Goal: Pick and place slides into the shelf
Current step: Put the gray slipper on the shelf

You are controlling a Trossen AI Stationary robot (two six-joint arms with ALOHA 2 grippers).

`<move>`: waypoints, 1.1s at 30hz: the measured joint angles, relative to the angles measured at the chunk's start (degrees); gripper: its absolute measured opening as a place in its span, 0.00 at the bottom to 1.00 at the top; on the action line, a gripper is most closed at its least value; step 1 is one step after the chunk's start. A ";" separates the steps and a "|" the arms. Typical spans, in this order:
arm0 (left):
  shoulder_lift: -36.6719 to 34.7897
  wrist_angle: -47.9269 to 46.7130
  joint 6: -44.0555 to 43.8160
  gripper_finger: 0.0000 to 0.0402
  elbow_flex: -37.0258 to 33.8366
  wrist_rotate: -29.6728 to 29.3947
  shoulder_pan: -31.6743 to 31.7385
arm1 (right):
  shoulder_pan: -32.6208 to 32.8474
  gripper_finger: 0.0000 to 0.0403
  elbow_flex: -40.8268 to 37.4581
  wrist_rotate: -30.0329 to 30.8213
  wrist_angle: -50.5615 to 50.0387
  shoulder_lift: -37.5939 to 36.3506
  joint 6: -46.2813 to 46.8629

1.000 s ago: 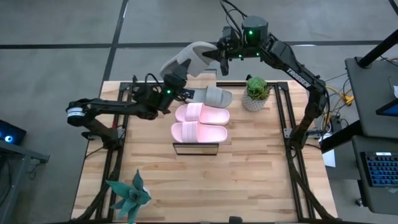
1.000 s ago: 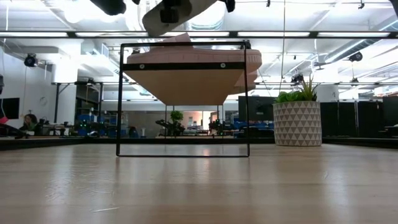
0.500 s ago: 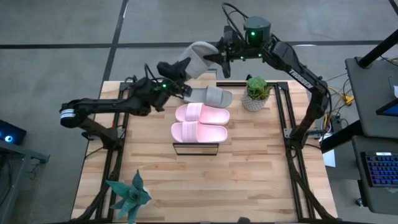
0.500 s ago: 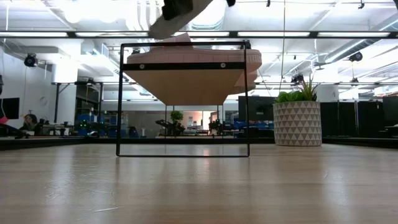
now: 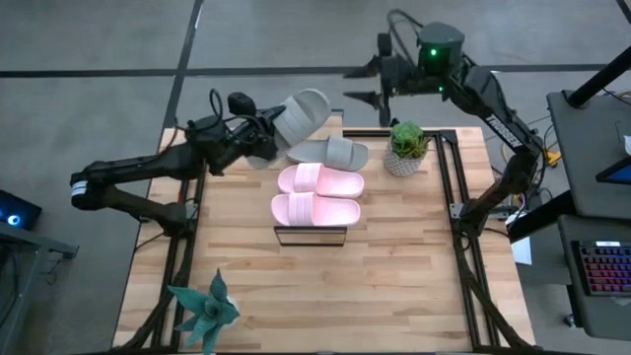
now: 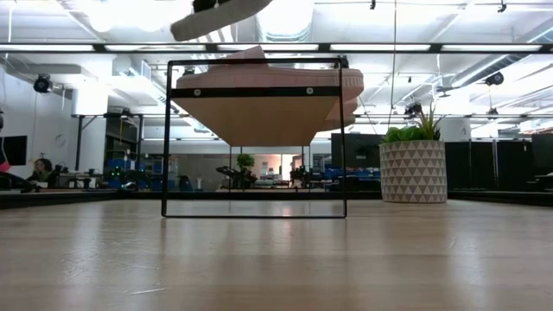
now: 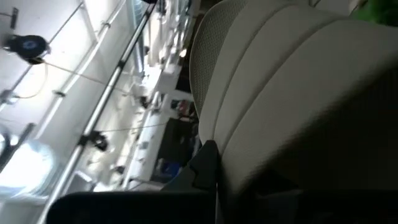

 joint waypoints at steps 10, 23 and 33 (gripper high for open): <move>-4.29 -13.39 -12.17 0.00 0.88 13.43 0.01 | 9.16 0.35 -2.58 -1.51 -17.09 -4.13 -29.41; -5.21 -17.22 -19.96 0.00 1.25 25.65 -0.03 | 18.59 0.36 -4.97 9.19 -16.44 -3.94 -56.12; -3.81 -16.96 -20.69 0.00 1.27 28.24 -0.05 | 19.05 0.55 -7.19 10.51 -11.65 -3.55 -57.46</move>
